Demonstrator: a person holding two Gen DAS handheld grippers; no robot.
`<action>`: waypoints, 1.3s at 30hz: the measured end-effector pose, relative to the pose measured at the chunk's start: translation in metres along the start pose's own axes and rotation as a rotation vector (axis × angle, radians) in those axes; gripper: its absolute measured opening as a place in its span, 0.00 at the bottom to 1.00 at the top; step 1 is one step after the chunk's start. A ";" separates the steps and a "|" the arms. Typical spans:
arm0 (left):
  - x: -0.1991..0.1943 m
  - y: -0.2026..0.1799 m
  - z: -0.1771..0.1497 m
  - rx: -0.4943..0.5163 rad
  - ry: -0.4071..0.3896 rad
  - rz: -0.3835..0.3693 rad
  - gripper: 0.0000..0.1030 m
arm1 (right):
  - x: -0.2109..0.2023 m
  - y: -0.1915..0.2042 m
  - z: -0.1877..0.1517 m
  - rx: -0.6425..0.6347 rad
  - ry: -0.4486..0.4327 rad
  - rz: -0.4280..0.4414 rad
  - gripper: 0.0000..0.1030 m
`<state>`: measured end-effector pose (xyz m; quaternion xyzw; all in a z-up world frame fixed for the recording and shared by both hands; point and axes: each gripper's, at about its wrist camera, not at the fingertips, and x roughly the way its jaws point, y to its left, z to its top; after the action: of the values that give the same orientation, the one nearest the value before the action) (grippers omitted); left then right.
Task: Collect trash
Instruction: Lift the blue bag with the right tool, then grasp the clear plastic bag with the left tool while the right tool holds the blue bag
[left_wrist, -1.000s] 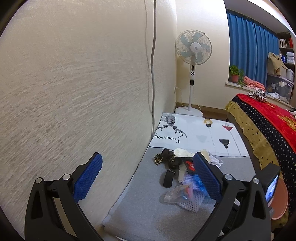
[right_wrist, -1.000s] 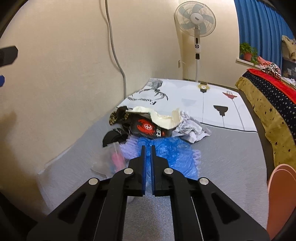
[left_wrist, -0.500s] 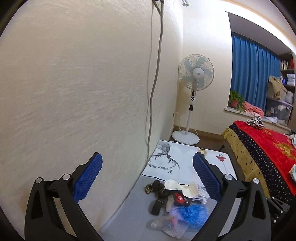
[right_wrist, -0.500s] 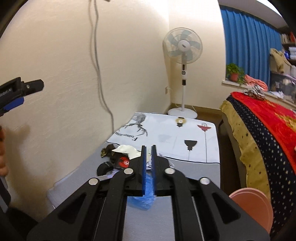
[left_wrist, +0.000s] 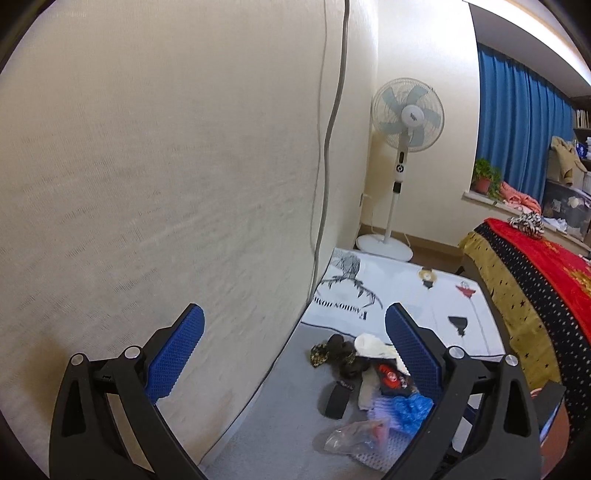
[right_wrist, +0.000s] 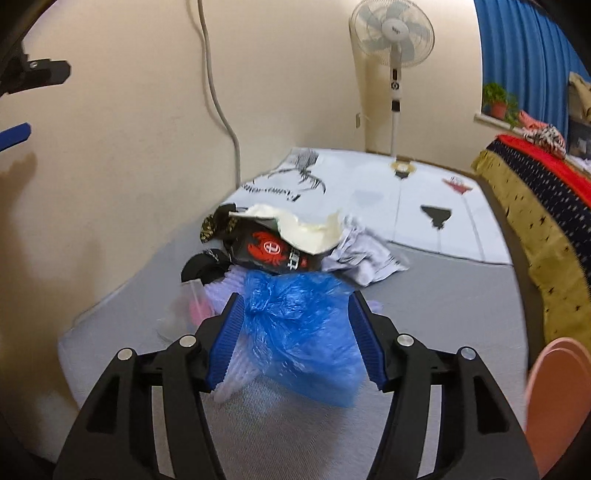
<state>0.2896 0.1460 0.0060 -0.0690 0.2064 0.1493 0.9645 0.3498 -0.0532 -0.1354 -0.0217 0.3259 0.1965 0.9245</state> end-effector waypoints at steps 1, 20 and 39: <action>0.003 0.000 -0.002 -0.001 0.004 0.002 0.92 | 0.005 0.001 0.001 0.007 0.003 0.004 0.57; 0.019 0.000 -0.033 0.052 -0.005 -0.008 0.92 | 0.035 0.011 -0.002 -0.030 0.049 0.007 0.12; 0.057 -0.064 -0.120 0.140 0.054 -0.289 0.77 | -0.105 -0.048 0.031 0.004 -0.024 -0.106 0.13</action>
<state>0.3139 0.0769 -0.1224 -0.0343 0.2300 -0.0078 0.9726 0.3119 -0.1292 -0.0508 -0.0348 0.3135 0.1469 0.9375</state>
